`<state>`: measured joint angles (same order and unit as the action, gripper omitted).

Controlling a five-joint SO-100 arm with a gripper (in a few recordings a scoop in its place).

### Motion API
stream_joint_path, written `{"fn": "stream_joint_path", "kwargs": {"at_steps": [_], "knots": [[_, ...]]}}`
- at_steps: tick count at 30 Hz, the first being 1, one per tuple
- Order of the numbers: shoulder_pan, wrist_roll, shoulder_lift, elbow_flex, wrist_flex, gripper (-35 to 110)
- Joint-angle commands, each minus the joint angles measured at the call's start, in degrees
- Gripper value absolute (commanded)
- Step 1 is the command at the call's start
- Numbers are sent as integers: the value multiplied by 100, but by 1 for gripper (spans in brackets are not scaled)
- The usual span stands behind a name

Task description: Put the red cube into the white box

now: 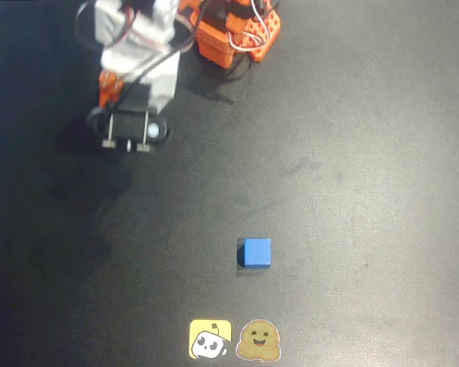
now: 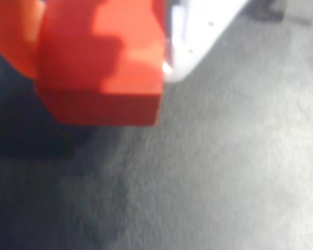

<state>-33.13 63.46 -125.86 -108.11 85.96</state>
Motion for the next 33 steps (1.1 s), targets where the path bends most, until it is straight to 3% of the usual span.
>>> {"fn": "stream_joint_path", "kwargs": {"at_steps": [1, 14, 33], "knots": [[-149, -193, -809, -413, 26, 0], [-1397, -650, -1415, -1354, -79, 0], [-2338, -1178, -2329, -2153, 176, 0]]}}
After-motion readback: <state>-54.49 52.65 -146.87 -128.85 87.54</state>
